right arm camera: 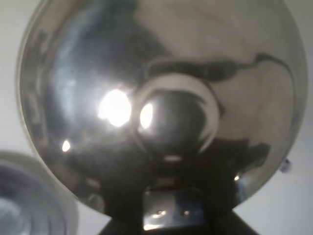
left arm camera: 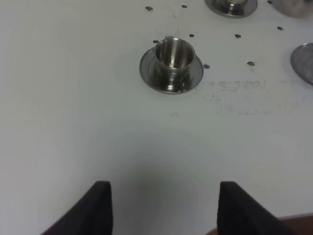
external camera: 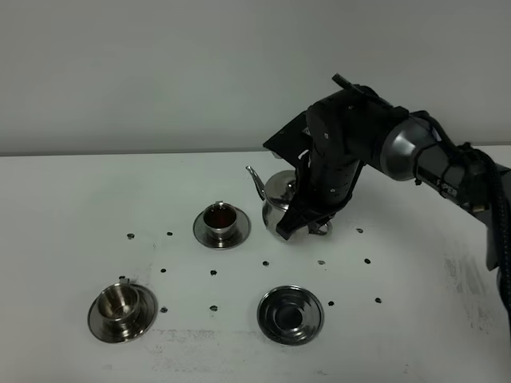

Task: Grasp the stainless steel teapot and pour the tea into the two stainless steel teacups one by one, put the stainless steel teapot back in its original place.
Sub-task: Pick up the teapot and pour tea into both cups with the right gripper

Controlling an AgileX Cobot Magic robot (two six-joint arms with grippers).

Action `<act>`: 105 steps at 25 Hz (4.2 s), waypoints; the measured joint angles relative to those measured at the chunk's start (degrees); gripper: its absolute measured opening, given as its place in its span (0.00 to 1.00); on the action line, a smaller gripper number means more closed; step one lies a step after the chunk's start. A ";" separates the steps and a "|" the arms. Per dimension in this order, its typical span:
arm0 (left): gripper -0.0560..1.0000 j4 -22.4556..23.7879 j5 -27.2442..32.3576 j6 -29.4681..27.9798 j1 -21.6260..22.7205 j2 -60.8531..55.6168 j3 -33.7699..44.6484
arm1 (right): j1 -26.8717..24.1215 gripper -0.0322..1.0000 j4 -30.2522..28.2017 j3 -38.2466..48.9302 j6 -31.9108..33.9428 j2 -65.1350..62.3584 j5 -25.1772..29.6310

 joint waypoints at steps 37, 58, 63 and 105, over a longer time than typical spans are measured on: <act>0.53 0.00 0.00 0.00 0.00 0.00 0.00 | 20.17 0.21 -7.22 -9.11 -30.27 2.78 6.51; 0.53 3.19 0.00 0.00 0.00 0.00 0.00 | 21.09 0.21 -14.26 -17.32 -36.76 10.10 6.94; 0.53 3.19 0.00 0.00 0.00 0.00 0.00 | 21.42 0.21 -14.26 -17.32 -38.30 10.34 6.88; 0.53 3.19 0.00 0.00 0.00 0.00 0.00 | 20.83 0.21 -19.55 -4.53 -40.17 3.30 0.29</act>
